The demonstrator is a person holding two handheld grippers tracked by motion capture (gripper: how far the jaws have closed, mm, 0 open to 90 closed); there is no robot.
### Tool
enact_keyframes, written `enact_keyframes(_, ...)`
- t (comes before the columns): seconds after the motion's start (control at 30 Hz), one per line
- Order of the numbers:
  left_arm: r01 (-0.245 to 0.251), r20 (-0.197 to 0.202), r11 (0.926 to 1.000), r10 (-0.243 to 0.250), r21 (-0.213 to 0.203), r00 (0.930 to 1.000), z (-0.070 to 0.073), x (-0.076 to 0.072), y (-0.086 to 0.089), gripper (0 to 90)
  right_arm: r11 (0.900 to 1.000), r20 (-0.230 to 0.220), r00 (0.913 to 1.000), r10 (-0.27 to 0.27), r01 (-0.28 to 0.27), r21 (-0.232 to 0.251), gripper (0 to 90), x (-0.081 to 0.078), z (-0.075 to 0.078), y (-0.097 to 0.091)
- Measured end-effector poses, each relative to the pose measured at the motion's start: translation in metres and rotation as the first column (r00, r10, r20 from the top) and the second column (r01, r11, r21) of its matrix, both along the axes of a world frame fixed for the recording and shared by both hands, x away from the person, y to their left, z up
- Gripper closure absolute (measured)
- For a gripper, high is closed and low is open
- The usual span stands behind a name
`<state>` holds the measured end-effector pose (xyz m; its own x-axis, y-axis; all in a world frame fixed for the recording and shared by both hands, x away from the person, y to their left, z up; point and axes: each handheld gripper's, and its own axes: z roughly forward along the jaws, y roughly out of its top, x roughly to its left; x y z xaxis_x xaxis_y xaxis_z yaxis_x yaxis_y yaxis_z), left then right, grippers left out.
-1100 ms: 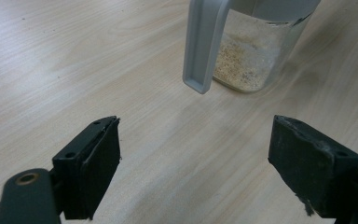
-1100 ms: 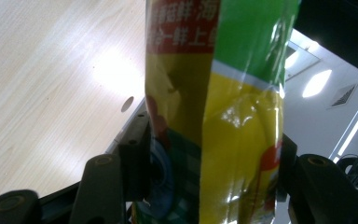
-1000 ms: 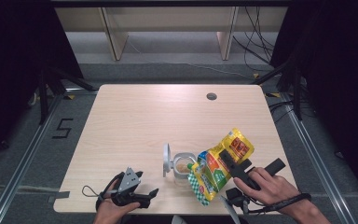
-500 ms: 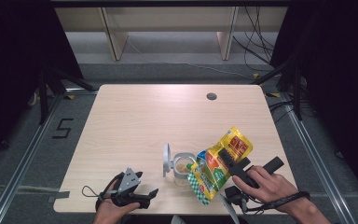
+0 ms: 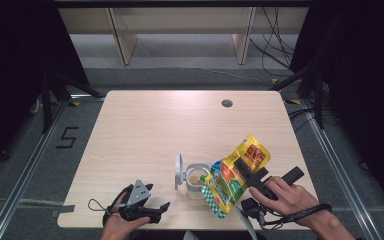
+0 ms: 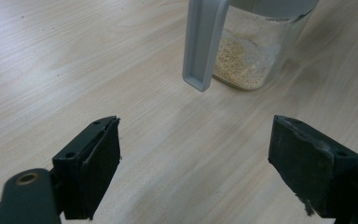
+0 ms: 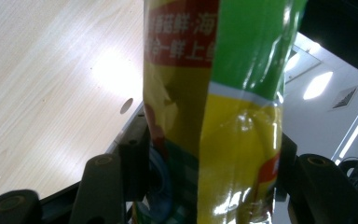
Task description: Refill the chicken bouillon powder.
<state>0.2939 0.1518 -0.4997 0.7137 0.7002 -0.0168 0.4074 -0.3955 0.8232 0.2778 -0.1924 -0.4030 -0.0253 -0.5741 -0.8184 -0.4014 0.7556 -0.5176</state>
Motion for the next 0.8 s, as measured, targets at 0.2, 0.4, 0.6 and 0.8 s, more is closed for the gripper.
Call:
enact_keyframes(0.2, 0.000, -0.001, 1.0000, 0.000, 0.003, 1.0000, -0.0001, -0.0001, 0.0004, 16.3, 0.9997, 0.004, 1.0000, -0.005, 0.005, -0.023, 49.0, 0.0002, 0.0021, 0.0004)
enact_keyframes(0.4, -0.003, 0.001, 1.0000, 0.003, -0.003, 1.0000, -0.0003, -0.0001, -0.0002, 16.3, 1.0000, 0.006, 1.0000, -0.005, 0.005, 0.002, 49.1, 0.0033, 0.0010, -0.0014)
enact_keyframes(0.6, -0.003, 0.003, 1.0000, 0.003, -0.002, 1.0000, -0.0002, 0.0001, -0.0003, 16.3, 1.0000, 0.006, 1.0000, -0.005, 0.005, 0.004, 49.2, 0.0032, 0.0003, -0.0019)
enact_keyframes(0.8, -0.001, 0.003, 1.0000, 0.001, 0.005, 1.0000, 0.0001, 0.0004, 0.0000, 16.3, 0.9999, 0.009, 0.9999, -0.010, 0.010, 0.004, 49.2, 0.0024, 0.0021, -0.0016)
